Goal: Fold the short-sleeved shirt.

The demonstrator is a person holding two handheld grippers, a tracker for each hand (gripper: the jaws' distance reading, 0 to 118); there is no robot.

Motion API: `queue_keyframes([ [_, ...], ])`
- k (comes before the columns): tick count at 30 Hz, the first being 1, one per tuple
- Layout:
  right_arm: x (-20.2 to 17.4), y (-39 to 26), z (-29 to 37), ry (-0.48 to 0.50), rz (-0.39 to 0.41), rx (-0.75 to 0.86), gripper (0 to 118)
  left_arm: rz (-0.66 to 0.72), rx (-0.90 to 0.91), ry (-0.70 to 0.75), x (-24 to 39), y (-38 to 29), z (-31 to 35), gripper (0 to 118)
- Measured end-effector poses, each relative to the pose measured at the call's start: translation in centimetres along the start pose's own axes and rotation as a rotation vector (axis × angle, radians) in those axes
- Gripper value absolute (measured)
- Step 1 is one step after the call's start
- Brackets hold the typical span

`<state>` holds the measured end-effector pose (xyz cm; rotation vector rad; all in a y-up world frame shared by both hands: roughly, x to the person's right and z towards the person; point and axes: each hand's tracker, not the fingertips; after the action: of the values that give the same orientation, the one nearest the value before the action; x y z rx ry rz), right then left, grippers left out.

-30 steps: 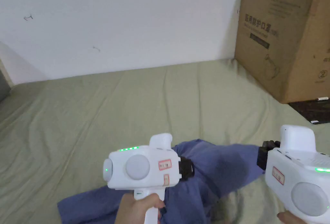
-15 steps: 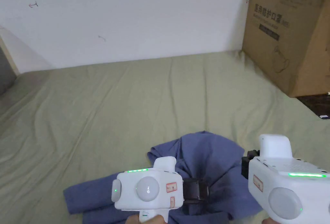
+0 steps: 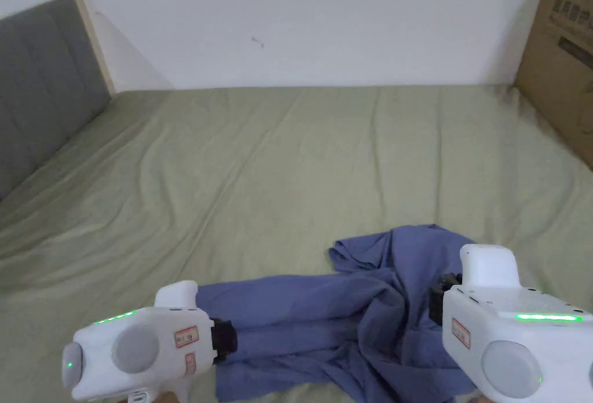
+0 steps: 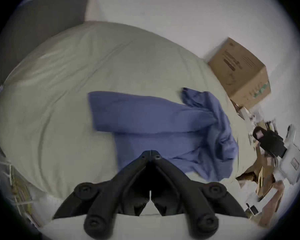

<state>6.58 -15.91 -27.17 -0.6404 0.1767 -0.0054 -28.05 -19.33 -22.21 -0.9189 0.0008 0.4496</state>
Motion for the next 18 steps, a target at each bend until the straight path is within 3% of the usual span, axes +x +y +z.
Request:
queue_keyframes([
  [1, -0.5, 0.1, 0.1, 0.008, 0.008, -0.01, 0, 0.002, 0.003, 0.013, -0.9, 0.3, -0.1, 4],
  [2, -0.9, 0.1, -0.3, 0.012, 0.016, -0.017, 0, 0.012, -0.012, 0.019, -1.6, 0.8, -0.3, 20],
  [3, -1.2, 0.1, -0.6, 0.013, 0.024, -0.023, 0, 0.019, -0.019, 0.02, -2.1, 1.4, -0.4, 43],
  [4, -1.5, 0.2, -1.1, 0.013, 0.033, -0.031, 0, 0.026, -0.017, 0.028, -3.2, 2.5, -1.5, 73],
  [5, -1.4, 0.1, -2.0, 0.015, 0.04, -0.038, 0, 0.036, -0.016, 0.039, -3.6, 3.4, -1.8, 87],
  [6, -1.6, 0.2, -2.5, 0.014, 0.043, -0.045, 0, 0.035, -0.015, 0.047, -3.8, 4.3, -2.3, 92],
  [14, -1.4, 1.7, -4.9, -0.004, 0.035, -0.088, 0, 0.061, -0.074, 0.148, -5.8, 11.1, -10.4, 89],
  [15, -1.1, 1.7, -5.2, -0.007, 0.035, -0.097, 0, 0.06, -0.102, 0.14, -6.2, 10.8, -11.4, 80],
  [16, -0.7, 1.5, -5.6, -0.013, 0.029, -0.106, 0, 0.069, -0.12, 0.146, -6.5, 9.8, -12.3, 59],
  [17, -0.4, 1.2, -6.0, -0.021, 0.021, -0.117, 0, 0.049, -0.099, 0.243, -6.4, 9.0, -12.4, 50],
  [18, 0.0, 0.9, -6.3, -0.028, 0.01, -0.128, 0, 0.049, -0.014, 0.199, -6.2, 8.7, -11.6, 47],
])
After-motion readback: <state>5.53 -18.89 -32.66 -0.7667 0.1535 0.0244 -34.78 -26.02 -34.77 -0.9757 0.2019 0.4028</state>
